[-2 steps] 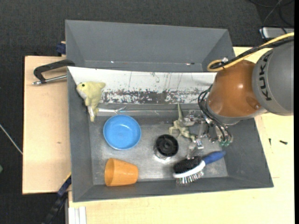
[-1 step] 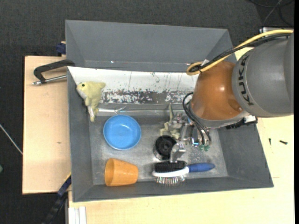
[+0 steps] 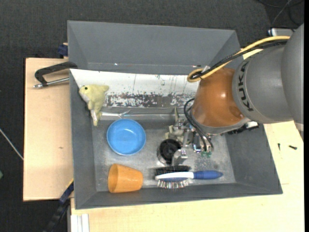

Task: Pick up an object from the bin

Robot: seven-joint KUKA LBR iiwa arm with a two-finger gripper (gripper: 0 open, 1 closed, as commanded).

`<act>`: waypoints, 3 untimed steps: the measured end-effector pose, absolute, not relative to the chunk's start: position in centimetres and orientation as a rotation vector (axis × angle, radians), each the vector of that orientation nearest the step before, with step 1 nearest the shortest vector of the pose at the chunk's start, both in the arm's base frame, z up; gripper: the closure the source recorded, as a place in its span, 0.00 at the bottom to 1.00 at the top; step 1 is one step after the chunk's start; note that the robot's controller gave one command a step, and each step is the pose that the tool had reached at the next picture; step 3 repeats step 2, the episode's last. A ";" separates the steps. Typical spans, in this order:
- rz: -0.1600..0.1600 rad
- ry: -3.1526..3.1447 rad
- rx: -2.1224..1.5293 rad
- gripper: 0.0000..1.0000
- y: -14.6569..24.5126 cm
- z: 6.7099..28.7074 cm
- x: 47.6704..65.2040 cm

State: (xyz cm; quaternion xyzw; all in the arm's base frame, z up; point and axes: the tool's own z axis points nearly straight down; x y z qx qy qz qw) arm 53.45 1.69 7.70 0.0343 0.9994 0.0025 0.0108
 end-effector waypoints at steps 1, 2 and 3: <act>0.006 3.121 0.109 1.00 1.6 7.7 53.3; 0.001 3.129 0.051 1.00 0.2 22.3 52.9; 0.001 3.129 0.051 1.00 0.2 22.3 52.9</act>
Offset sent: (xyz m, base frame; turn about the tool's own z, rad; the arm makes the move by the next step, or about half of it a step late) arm 0.0000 0.0000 0.0000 0.0000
